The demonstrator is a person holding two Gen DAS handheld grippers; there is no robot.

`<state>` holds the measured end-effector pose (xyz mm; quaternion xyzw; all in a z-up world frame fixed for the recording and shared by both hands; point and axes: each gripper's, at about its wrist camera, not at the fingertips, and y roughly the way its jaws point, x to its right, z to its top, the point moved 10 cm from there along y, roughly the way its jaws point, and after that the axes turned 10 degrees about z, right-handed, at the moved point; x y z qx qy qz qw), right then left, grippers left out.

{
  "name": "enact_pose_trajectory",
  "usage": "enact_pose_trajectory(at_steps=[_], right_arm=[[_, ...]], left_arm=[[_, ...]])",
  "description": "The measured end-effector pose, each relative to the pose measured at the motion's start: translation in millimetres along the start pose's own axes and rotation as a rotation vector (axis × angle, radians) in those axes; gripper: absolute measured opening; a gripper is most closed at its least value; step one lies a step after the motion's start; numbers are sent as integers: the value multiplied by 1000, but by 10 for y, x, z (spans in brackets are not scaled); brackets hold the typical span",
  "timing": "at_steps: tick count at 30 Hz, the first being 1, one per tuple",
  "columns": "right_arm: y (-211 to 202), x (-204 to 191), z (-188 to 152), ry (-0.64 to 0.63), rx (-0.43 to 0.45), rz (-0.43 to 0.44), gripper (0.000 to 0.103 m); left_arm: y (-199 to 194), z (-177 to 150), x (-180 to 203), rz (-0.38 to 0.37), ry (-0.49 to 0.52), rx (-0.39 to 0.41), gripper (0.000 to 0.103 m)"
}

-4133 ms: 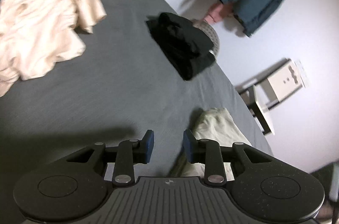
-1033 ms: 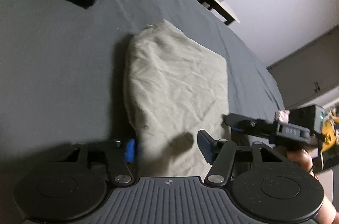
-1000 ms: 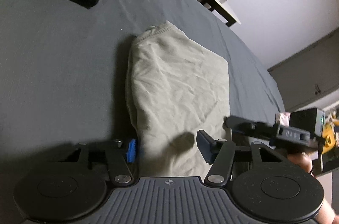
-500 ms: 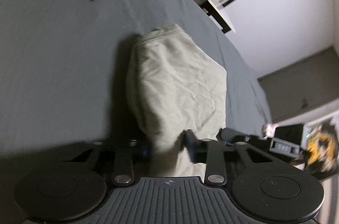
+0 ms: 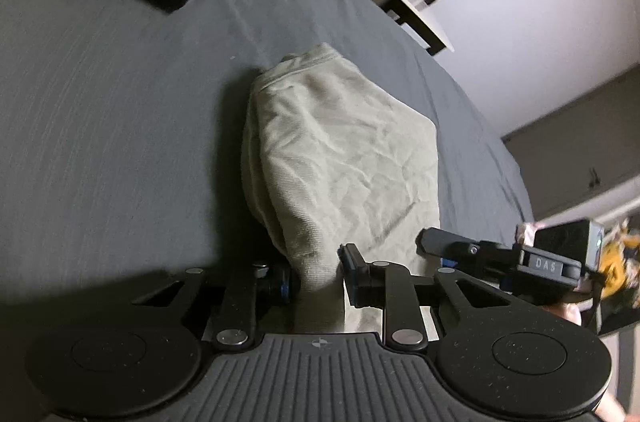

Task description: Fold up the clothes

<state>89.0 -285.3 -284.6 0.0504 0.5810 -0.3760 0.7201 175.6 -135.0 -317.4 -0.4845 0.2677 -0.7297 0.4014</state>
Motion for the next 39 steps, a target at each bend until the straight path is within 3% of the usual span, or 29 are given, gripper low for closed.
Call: enact_pose_trajectory(at_steps=[2,6,9,12,17,26,30,34,39], right_arm=[[6,-18,8,-20,4,-10,39],[-21,-97,3,-82,10,-30,20],[-45,-199,6,-122,22,-21,16],[-68,-310,15,-159,36,-14,15],[-15,-659,157,-225,51,5,15],[610,-1351,658,-239,81,48,15],[910,-1676,809,-251,81,62,15],[1128,-1971,1063,-265,102,67,14],[1462,-1990,1359,-203,126,67,14]], left_arm=[[-39,11,5,-1,11,9,17],[-176,92,93,12,85,52,15],[-320,200,146,27,120,90,15],[-498,349,168,58,154,130,15],[-865,746,52,106,122,207,15],[-1509,1594,-354,289,123,271,15],[-1768,2066,-351,413,220,264,15],[-1750,2579,-341,546,369,247,15],[-1419,2965,-527,552,376,254,15]])
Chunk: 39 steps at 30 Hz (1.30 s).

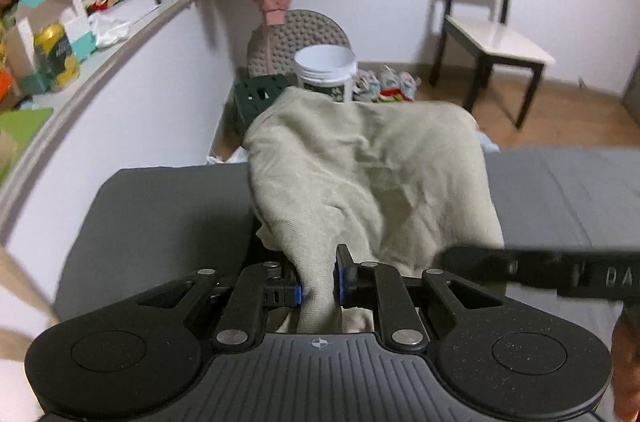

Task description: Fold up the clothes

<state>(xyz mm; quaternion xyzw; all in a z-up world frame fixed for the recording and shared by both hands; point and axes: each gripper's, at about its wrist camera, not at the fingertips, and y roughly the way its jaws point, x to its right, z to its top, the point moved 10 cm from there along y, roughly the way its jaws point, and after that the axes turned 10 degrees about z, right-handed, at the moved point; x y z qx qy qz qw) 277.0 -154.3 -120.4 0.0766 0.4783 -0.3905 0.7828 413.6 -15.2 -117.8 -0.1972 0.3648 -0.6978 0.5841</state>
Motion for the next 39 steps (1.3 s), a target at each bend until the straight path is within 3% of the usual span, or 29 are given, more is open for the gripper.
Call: enact_pose_trajectory(at_steps=[8,14,17,19,20,24,27,30,31,36,39], right_arm=[[565,644,184,72,-22,-73,14],[752,979,115,123,-69,-113,14],[783,1159,43,150,-84,-135,14],[802,1260,-8,175,-87,-141,14],[807,1293,-33,188,-85,-139,15],[817,1406,-118,238,-72,-125,18],[785,1415,-137,261,-61,-105,23],[718,1389,-142,240,-66,-118,28],[689,1382,-134,231,-65,-128,29],[532,1320,-76,149,-61,-207,34],[402,1141,11,36,-15,-239,34]], left_arm=[[799,-96,-81,-81,-118,-51,15],[1100,-413,-108,-172,-172,-117,15],[1233,-595,-81,-178,-195,-139,16],[1301,-678,-88,-166,-218,-142,33],[1331,-712,-99,-159,-232,-141,34],[1324,-764,-173,-175,-294,-136,40],[1266,-760,-281,-142,-291,-124,46],[1171,-737,-408,-61,-251,-110,67],[1122,-726,-452,-32,-235,-102,69],[765,-563,-596,13,-236,10,69],[525,-459,-566,-107,-300,119,69]])
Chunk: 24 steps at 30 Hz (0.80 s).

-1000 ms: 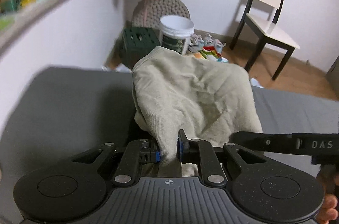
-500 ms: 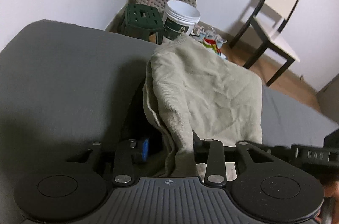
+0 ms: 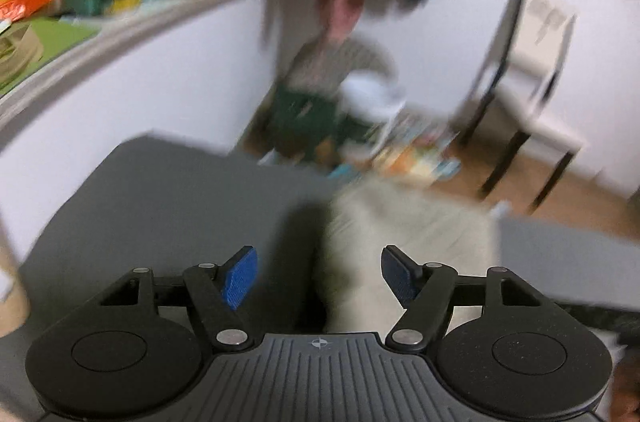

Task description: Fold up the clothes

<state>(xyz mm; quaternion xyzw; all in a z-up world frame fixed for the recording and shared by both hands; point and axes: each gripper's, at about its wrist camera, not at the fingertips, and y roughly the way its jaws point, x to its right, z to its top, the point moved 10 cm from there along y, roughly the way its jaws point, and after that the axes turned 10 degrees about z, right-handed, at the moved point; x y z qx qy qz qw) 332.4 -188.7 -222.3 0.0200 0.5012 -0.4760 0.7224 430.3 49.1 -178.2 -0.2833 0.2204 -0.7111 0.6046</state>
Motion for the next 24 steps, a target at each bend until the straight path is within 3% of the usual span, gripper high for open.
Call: enact_pose_trajectory(at_steps=[3,5,9,11,14,19,24], right_arm=[[-1,-217,27,-51,15,71,34],[5,-366,39,-81,21,124,34],[197,-400,-86,-89,-31,143,34],[292,-295,-148,-74,-54,109,34],[81,-314,-179,-90,-58,97,33],[-325,-375,-223,-122,-59,83,34],[-731,-437,-266,-154,-61,69,39]], left_arm=[[-44,-81,98,-187,-111,-1,69],[37,-196,108,-218,-139,-24,69],[349,-501,4,-66,-99,-126,69],[468,-633,-86,16,-89,-172,69],[421,-647,-129,48,-108,-163,69],[-129,-466,-70,56,-99,-95,69],[-1017,-399,260,9,10,-53,69]])
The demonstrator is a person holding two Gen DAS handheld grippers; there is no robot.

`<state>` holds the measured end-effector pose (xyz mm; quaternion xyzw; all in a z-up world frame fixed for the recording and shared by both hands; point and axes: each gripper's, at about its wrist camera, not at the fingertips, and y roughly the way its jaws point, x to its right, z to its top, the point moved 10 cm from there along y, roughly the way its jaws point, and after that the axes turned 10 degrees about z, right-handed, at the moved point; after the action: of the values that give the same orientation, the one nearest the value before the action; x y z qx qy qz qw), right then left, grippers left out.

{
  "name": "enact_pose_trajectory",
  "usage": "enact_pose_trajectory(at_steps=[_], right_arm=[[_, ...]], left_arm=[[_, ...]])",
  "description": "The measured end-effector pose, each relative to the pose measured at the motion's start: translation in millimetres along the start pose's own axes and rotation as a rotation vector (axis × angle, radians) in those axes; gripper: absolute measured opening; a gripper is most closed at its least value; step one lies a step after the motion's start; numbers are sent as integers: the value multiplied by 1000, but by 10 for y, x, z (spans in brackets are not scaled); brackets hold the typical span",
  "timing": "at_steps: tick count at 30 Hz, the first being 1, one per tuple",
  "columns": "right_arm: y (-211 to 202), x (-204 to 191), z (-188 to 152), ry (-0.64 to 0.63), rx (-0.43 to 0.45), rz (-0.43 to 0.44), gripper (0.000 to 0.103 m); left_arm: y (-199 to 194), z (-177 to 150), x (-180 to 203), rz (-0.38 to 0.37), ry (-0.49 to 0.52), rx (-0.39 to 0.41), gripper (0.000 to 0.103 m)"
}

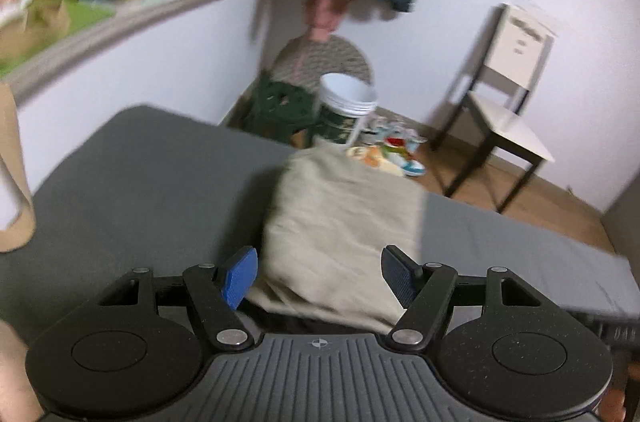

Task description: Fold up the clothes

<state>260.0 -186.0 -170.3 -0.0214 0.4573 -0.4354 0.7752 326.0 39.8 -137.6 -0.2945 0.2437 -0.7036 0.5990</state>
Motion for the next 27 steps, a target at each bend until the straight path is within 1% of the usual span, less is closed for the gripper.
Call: enact_pose_trajectory(at_steps=[1,2,3,4,6,7,8,9,10,12,14,17,20,22,23,25,27], right_arm=[[-79,-19,-11,-6,-1,-3,41],[-159,-39,-22,-13,-2,-6,45],[-295,-129,-34,-26,5,-9,50],[-451,-244,-46,-42,15,-12,53],[-763,-474,-71,-75,34,-18,67],[-920,-589,-83,-91,44,-21,71],[-1076,-705,-95,-107,54,-24,78],[-1240,-835,-116,-128,64,-33,83],[-1406,-971,-139,-150,74,-44,85],[-1722,-1208,-179,-192,94,-64,102],[-2016,-1444,-245,-226,120,-80,103],[-2461,-1814,-351,-277,159,-103,103],[-2772,-2098,-465,-298,178,-111,103],[-2942,-2265,-531,-320,197,-122,103],[-3015,-2341,-567,-333,204,-126,103],[-3094,-2448,-649,-355,217,-138,103],[-3118,-2535,-723,-375,224,-148,103]], left_arm=[[-209,-20,88,-6,21,5,69],[-417,-40,176,-13,42,11,70],[-634,-55,240,-15,55,16,70],[-857,-63,282,-12,60,23,70],[-1335,-94,416,-27,49,31,70],[-1599,-118,463,-42,36,38,70],[-1868,-150,506,-56,26,51,70],[-2128,-188,578,-66,24,67,71],[-2363,-229,646,-67,29,80,77],[-2845,-334,782,-40,67,106,85],[-3271,-457,887,2,115,130,86],[-3766,-613,970,24,148,134,86],[-4162,-724,978,-18,123,140,89],[-4297,-779,951,-53,114,166,97],[-4347,-805,934,-71,112,182,100],[-4365,-859,864,-82,114,209,102],[-4264,-886,765,-69,106,211,102]])
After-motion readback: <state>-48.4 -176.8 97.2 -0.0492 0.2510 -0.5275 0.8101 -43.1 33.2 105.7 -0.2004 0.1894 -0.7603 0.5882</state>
